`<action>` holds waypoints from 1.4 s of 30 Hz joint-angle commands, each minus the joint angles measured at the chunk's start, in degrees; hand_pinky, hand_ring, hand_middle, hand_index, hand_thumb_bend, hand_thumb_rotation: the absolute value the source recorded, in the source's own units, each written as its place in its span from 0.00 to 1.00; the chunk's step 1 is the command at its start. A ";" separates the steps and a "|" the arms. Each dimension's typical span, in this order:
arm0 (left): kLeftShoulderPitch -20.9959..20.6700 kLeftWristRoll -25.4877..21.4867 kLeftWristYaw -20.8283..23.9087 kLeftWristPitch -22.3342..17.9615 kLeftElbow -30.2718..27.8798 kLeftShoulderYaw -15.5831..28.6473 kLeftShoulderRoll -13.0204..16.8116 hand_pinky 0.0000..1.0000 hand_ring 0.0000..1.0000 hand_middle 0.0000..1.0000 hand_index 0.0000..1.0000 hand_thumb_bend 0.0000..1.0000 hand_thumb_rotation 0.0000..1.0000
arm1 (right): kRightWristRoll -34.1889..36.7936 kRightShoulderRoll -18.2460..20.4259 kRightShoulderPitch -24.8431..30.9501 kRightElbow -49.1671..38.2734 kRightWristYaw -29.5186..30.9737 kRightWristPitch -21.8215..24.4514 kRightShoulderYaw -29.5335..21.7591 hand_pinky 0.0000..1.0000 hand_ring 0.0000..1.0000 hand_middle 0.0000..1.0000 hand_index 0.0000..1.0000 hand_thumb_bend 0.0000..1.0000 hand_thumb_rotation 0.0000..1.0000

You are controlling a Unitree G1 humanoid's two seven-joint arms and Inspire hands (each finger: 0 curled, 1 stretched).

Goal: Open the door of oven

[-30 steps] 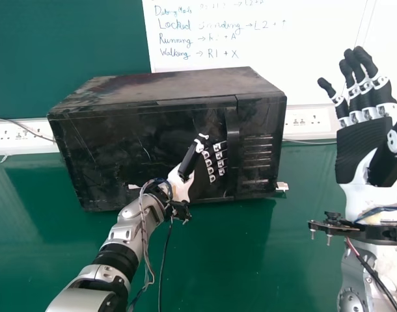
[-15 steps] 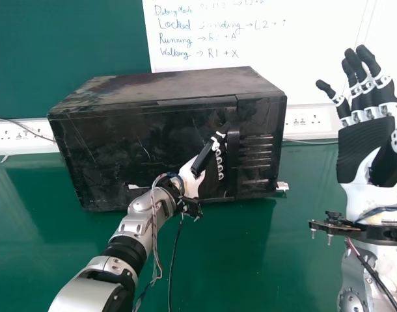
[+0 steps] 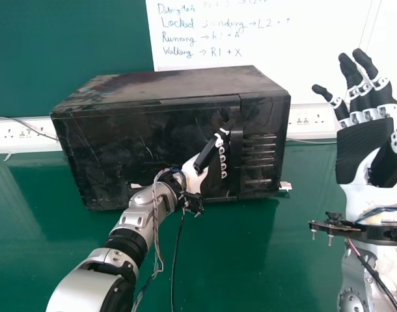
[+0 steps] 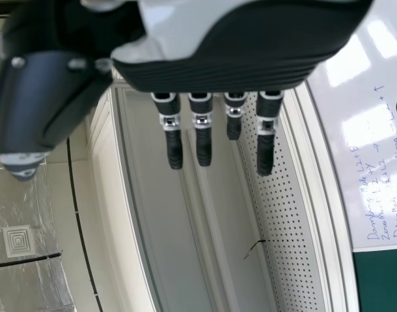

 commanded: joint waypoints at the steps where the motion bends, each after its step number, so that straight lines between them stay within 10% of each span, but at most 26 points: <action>1: -2.70 -1.40 -3.43 0.75 1.05 0.57 -1.22 0.64 0.79 0.83 0.82 1.00 0.70 | 0.41 0.09 -0.35 0.27 0.32 -0.41 -0.04 0.97 0.97 0.96 0.91 1.00 0.98; 42: -11.54 7.12 -12.55 -0.45 6.51 -2.75 0.52 0.56 0.69 0.74 0.75 1.00 0.76 | 0.83 0.23 0.12 0.80 0.73 -0.99 -0.72 0.97 0.98 0.96 0.91 1.00 0.98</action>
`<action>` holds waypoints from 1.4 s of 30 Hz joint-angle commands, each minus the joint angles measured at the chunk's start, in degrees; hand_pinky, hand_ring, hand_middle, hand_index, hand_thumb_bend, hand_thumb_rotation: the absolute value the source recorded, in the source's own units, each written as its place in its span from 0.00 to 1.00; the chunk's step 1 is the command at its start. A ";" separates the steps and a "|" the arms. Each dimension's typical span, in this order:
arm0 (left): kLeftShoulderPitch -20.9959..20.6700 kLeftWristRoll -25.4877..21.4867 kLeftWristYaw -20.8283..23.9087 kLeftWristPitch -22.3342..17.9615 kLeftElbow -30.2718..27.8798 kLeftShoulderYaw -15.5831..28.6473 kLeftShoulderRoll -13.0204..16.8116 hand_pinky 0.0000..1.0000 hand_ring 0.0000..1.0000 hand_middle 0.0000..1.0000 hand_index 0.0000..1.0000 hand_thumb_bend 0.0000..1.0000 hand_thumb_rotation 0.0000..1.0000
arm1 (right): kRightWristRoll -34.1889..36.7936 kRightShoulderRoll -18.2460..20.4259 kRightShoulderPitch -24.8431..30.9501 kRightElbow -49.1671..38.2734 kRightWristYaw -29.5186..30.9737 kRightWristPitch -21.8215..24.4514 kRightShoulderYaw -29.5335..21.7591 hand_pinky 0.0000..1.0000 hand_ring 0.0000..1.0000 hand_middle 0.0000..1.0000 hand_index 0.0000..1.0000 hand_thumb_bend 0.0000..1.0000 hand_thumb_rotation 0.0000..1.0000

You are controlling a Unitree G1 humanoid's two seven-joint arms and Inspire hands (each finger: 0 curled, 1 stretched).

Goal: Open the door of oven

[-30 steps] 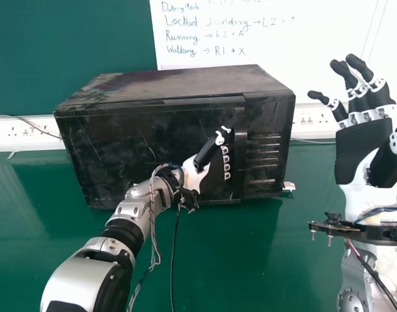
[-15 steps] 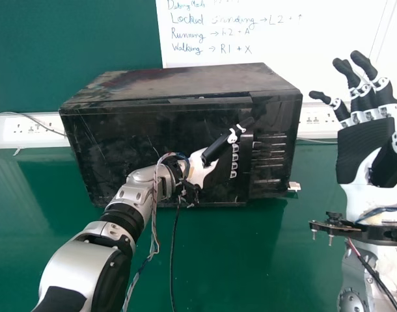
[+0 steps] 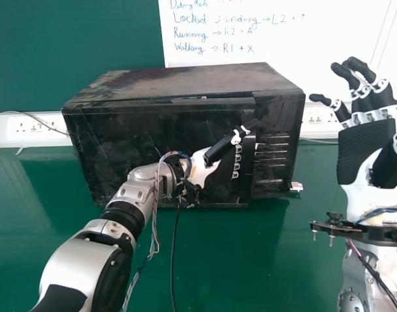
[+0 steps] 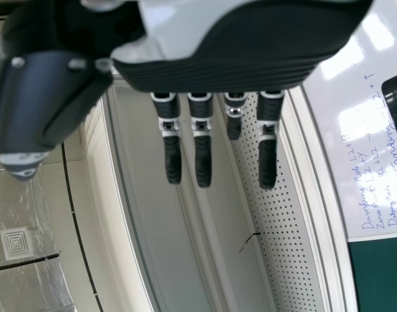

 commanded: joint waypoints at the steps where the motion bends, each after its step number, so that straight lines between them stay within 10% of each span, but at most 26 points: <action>1: -2.33 -0.44 -1.23 -1.42 -0.09 -0.09 -2.03 0.56 0.69 0.74 0.76 1.00 0.76 | 0.50 -0.05 0.12 0.43 0.25 -0.31 -0.25 0.97 0.98 0.96 0.91 1.00 0.98; 42: 0.99 0.72 -10.28 -9.39 -2.82 -2.55 0.38 0.49 0.66 0.76 0.77 1.00 0.86 | 0.85 -0.24 -1.02 1.44 0.37 -0.46 -0.44 0.96 0.98 0.97 0.90 1.00 0.97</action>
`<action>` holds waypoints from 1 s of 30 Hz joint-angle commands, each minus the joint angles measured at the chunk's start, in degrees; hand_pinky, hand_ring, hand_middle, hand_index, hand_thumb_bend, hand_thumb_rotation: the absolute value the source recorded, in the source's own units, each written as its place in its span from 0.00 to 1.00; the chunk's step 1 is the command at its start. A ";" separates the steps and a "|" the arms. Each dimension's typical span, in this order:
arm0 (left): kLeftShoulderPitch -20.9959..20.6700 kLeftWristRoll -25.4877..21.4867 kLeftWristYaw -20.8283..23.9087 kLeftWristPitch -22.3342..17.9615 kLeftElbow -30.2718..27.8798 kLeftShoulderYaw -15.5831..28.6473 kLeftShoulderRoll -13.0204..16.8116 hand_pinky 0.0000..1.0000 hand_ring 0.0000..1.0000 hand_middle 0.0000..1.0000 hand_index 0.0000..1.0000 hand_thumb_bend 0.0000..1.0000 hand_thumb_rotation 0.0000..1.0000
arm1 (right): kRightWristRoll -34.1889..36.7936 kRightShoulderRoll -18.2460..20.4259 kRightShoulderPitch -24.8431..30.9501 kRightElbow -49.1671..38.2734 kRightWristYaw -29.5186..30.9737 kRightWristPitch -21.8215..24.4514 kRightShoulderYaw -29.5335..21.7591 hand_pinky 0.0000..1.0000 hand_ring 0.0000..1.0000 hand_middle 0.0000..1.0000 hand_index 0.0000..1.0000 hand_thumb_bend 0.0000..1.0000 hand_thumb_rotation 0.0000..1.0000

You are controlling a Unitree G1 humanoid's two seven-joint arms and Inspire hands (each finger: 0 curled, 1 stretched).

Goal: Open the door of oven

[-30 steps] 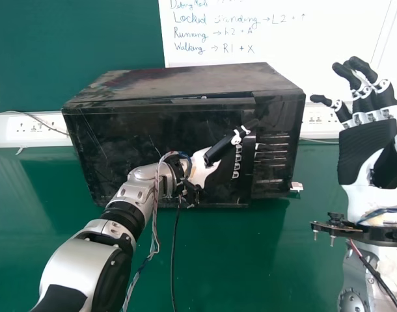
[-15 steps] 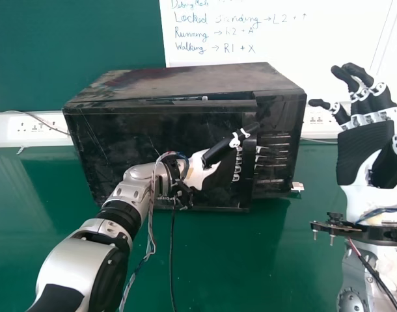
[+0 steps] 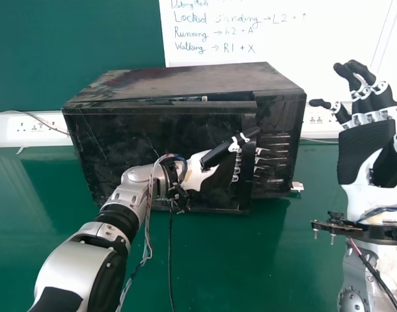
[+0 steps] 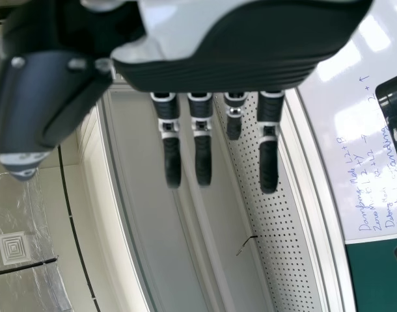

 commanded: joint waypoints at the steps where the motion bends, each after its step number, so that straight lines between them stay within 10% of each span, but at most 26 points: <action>1: -0.45 -0.13 -2.31 -2.38 -2.31 -1.02 -1.56 0.48 0.66 0.76 0.76 1.00 0.85 | 0.04 -0.05 -0.45 -0.16 0.09 -0.25 -0.02 0.96 0.98 0.97 0.90 1.00 0.97; 30: 6.97 -5.11 -8.93 1.45 -14.08 -2.02 -1.37 0.46 0.61 0.72 0.76 1.00 0.81 | 0.01 -0.31 -0.95 0.06 0.06 -0.17 -0.04 0.96 0.98 0.98 0.91 1.00 0.98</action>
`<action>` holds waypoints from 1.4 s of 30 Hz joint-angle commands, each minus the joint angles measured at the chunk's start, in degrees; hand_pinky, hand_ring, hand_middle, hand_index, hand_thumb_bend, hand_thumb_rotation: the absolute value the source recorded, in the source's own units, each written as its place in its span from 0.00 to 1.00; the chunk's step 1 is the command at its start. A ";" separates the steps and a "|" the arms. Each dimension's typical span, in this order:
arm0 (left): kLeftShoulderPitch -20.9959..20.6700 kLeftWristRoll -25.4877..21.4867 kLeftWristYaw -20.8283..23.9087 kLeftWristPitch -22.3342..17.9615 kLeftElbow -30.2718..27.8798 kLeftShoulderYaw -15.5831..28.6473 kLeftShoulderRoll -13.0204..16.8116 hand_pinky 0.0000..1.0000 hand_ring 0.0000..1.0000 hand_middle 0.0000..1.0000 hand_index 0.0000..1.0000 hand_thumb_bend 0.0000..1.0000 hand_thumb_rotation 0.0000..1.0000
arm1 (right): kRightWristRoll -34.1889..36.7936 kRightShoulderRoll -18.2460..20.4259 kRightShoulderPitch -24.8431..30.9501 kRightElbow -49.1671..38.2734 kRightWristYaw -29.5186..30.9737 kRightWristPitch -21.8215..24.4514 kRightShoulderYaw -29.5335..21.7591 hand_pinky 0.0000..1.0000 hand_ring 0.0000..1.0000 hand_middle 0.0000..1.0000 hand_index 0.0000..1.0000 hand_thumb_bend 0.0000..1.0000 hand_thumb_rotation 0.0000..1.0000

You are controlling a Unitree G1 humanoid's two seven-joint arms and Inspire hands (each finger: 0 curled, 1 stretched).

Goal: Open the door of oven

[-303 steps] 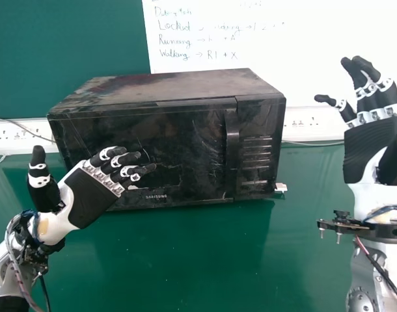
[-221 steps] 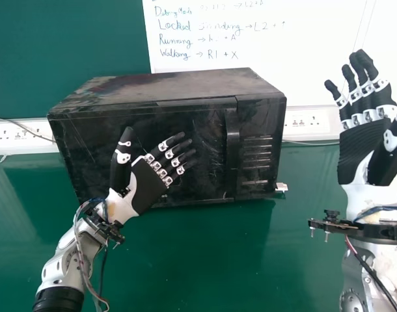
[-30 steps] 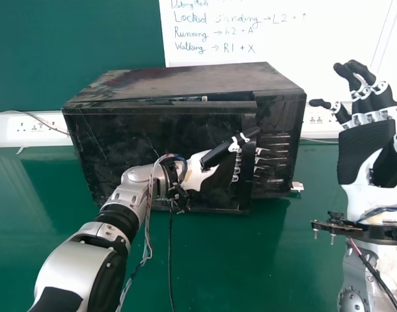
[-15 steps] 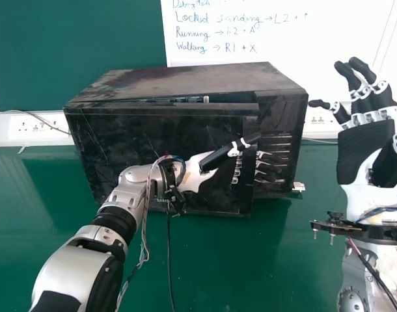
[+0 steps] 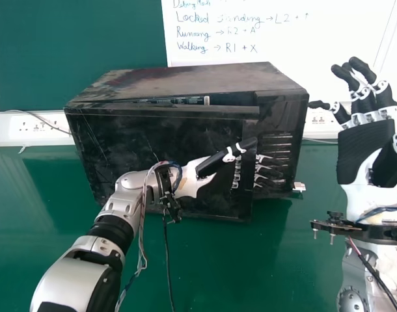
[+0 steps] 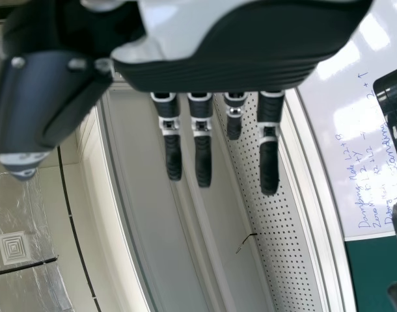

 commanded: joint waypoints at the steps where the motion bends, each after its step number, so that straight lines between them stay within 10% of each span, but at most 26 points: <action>1: 0.33 -2.34 -2.71 -0.05 -3.51 -0.78 -1.87 0.46 0.62 0.72 0.76 1.00 0.81 | 0.12 -0.31 -0.86 0.11 0.19 -0.17 -0.18 0.96 0.98 0.98 0.91 1.00 0.98; 42: 22.11 -14.10 -4.88 16.69 -39.28 -4.24 3.75 0.35 0.49 0.67 0.72 0.96 0.81 | -5.94 0.03 -1.32 -0.56 -5.15 0.04 0.26 0.83 0.92 0.93 0.88 1.00 1.00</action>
